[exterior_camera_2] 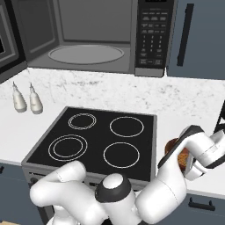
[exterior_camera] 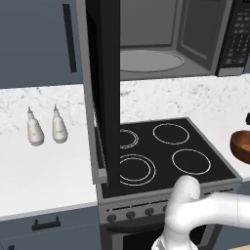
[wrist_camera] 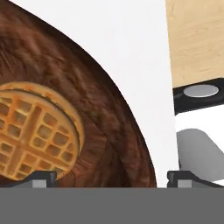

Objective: Open the microwave, place the bowl with waffle inside the microwave, then close the microwave door and turn it on.

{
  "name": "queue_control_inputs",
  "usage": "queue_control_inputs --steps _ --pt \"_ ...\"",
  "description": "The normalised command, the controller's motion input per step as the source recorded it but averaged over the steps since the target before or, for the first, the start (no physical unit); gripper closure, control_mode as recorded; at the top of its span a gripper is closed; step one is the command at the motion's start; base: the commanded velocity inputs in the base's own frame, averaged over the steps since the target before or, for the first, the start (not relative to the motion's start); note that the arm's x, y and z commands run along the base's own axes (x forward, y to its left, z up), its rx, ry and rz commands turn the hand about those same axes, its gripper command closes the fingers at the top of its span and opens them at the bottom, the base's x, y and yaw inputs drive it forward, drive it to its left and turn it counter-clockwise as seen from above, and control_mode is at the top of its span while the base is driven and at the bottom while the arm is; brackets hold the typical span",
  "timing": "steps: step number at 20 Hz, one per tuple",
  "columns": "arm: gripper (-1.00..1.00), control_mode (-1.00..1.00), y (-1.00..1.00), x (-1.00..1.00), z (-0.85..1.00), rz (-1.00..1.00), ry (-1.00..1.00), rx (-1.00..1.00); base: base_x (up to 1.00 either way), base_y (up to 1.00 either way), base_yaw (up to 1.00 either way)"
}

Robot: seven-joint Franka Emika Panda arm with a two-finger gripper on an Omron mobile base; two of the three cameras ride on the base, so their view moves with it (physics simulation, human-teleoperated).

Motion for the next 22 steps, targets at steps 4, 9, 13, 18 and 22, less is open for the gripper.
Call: queue_control_inputs --steps 4,9,13,18,22 --pt "1.00 -1.00 0.00 0.17 -0.13 0.00 -0.04 -0.02 0.00 0.00 0.00" --pt "1.00 -1.00 0.00 0.00 0.00 0.00 0.00 0.00 0.00 0.00 0.00" --pt "1.00 -1.00 0.01 -0.13 0.01 0.00 -0.01 0.00 0.00 0.00 0.00" --pt "1.00 -1.00 0.37 -0.57 0.10 0.10 -0.04 0.00 0.00 0.00 0.00" --pt "1.00 -1.00 0.96 -0.62 0.38 0.24 -0.15 0.00 0.00 0.00 0.00"
